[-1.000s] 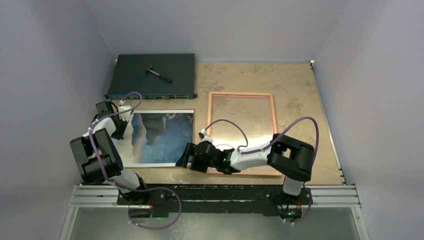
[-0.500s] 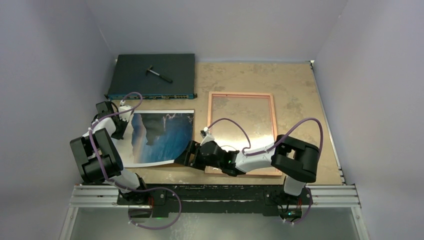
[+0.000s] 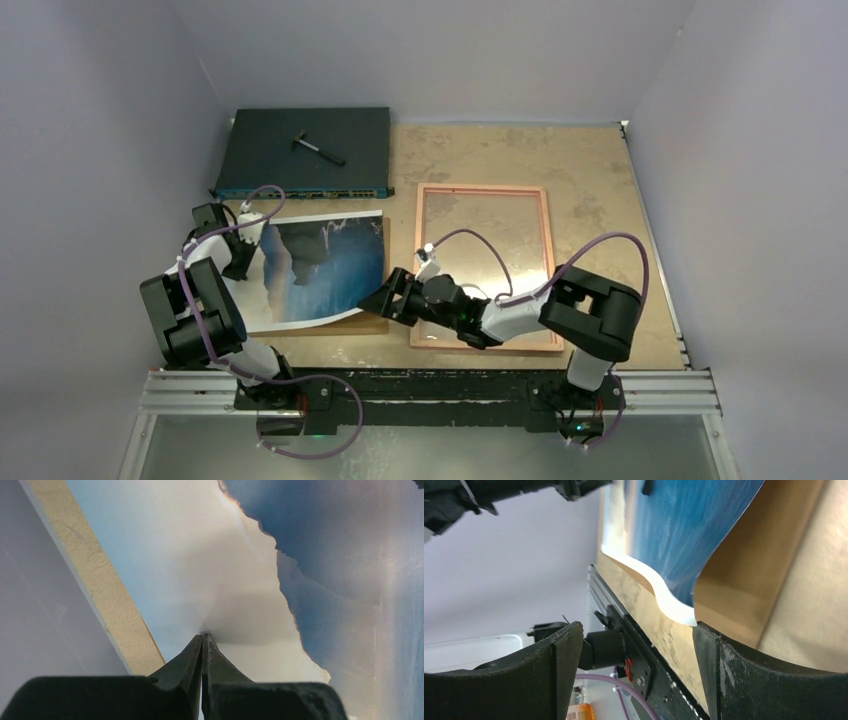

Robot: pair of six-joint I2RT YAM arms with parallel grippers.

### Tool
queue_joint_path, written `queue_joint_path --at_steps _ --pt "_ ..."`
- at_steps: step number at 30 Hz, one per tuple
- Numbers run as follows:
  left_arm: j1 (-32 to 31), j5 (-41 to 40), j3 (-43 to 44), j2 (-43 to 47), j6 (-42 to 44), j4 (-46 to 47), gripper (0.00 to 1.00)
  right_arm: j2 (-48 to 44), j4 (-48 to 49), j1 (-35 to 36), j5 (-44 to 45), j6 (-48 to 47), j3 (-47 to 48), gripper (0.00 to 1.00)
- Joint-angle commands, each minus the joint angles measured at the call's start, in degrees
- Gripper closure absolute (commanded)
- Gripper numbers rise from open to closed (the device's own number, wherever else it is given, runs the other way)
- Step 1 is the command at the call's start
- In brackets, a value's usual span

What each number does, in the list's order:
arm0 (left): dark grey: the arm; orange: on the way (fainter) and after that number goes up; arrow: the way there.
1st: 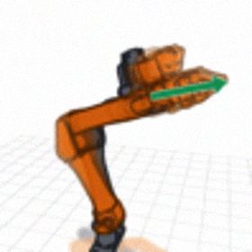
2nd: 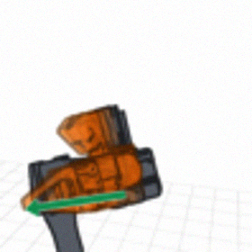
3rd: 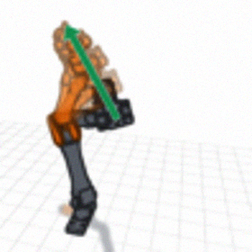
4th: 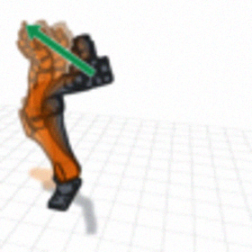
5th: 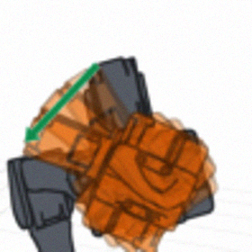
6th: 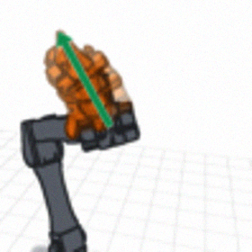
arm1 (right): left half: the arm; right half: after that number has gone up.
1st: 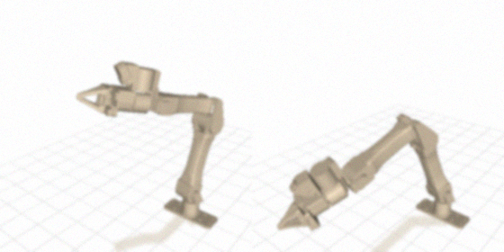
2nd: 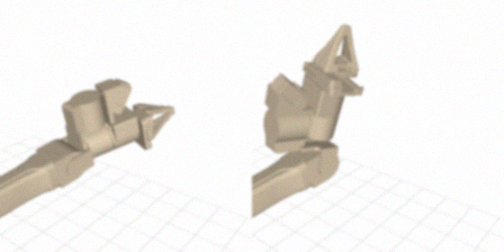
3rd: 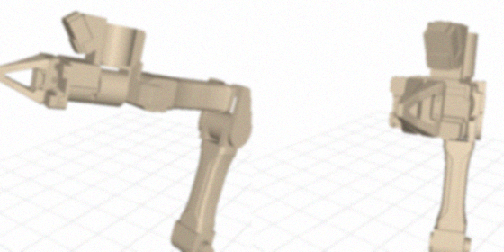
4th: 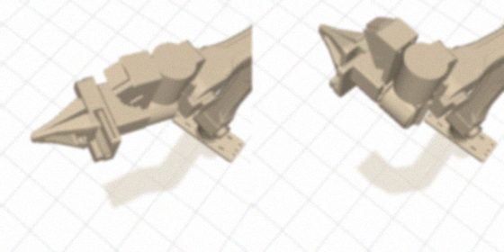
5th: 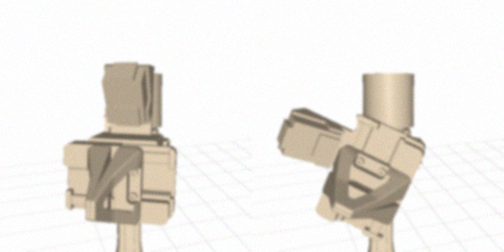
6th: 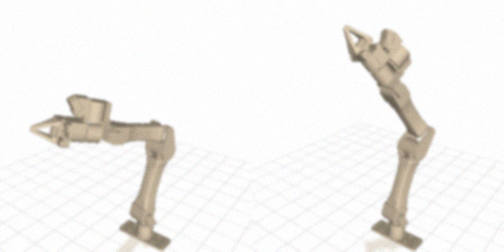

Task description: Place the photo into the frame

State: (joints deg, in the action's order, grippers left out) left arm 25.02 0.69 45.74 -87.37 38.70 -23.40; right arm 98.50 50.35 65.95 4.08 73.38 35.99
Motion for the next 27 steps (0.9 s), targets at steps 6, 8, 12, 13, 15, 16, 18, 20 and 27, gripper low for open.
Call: queue_joint_path --at_steps 6,8,12,13,15,16,18,20,27 --pt "-0.3 1.7 -1.1 0.5 0.7 -5.5 1.0 6.5 14.3 -2.5 -5.9 -3.6 2.2 0.18" --pt "-0.3 1.6 -1.1 0.5 0.7 -5.6 1.0 7.2 15.2 -2.8 -6.1 -3.6 2.4 0.18" --pt "-0.3 1.6 -1.0 0.6 0.8 -5.7 1.0 7.4 18.2 -4.3 -7.6 -6.2 2.3 0.18" --pt "-0.3 1.6 -1.0 0.6 0.8 -5.7 1.0 7.5 19.6 -4.9 -8.8 -7.5 2.5 0.18" --pt "-0.3 1.7 -0.9 0.6 0.8 -5.8 1.0 8.2 21.5 -6.5 -11.9 -9.3 3.5 0.17" --pt "-0.3 1.8 -0.8 0.5 0.8 -5.9 1.0 8.8 22.0 -7.3 -13.6 -9.8 4.1 0.17" --pt "-0.3 1.9 -0.6 0.4 0.8 -6.1 1.0 10.8 22.2 -8.5 -16.4 -10.6 6.0 0.17" --pt "-0.3 2.1 -0.4 0.4 0.8 -6.3 1.0 12.5 21.4 -8.9 -17.9 -11.0 7.9 0.17" --pt "-0.3 2.0 -0.3 0.5 1.0 -6.5 1.0 15.0 12.7 -9.2 -17.8 -11.9 13.6 0.18"
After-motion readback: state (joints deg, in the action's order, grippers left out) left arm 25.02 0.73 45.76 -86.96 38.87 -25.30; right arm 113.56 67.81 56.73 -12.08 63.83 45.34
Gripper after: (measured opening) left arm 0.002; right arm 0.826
